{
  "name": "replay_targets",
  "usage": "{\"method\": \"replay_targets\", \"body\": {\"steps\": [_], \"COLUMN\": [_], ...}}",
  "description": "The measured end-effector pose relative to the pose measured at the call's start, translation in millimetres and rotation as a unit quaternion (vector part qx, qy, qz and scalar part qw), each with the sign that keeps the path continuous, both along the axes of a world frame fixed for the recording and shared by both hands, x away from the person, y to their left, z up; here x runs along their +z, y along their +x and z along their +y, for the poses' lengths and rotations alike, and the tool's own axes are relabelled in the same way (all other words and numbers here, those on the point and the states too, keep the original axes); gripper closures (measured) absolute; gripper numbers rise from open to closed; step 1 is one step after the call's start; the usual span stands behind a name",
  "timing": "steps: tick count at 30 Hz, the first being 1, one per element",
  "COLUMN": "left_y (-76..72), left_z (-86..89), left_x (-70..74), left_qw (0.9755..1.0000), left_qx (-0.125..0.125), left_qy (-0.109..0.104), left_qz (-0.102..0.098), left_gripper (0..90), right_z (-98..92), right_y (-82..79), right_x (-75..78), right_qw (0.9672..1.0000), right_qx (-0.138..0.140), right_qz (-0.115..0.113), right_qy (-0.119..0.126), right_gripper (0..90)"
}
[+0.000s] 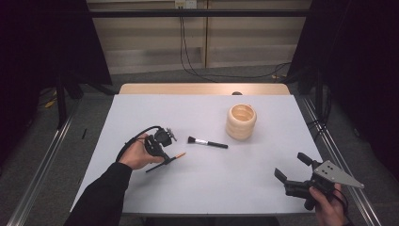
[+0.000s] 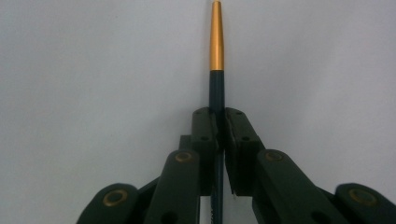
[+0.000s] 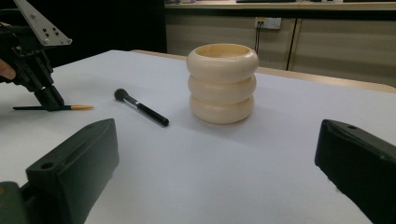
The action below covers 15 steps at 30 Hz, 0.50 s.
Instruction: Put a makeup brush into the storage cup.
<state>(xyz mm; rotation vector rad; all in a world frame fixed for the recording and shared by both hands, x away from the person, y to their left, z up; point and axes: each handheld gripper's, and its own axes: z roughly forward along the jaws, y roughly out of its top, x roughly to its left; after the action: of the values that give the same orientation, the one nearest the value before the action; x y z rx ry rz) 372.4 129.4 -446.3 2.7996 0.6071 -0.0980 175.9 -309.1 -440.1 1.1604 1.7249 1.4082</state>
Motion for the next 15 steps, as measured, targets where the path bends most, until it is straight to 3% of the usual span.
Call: {"method": "replay_targets", "body": {"steps": [4, 15], "left_y": [-0.2, 0.5], "left_z": [0.3, 4.6], "left_x": [0.4, 0.1], "left_qw": [1.0, 0.9997], "left_qx": [-0.001, 0.021], "left_qy": [-0.001, -0.016], "left_qz": [-0.006, -0.001], "left_gripper": [83.5, 83.6], "right_z": [-0.3, -0.2], "right_y": [0.1, -0.1], "right_x": [-0.2, -0.2], "right_qw": [1.0, 1.0], "right_qx": [0.006, 0.002], "right_qz": [0.002, 0.001], "right_qy": [-0.003, -0.002], "right_gripper": [0.0, 0.0]}}
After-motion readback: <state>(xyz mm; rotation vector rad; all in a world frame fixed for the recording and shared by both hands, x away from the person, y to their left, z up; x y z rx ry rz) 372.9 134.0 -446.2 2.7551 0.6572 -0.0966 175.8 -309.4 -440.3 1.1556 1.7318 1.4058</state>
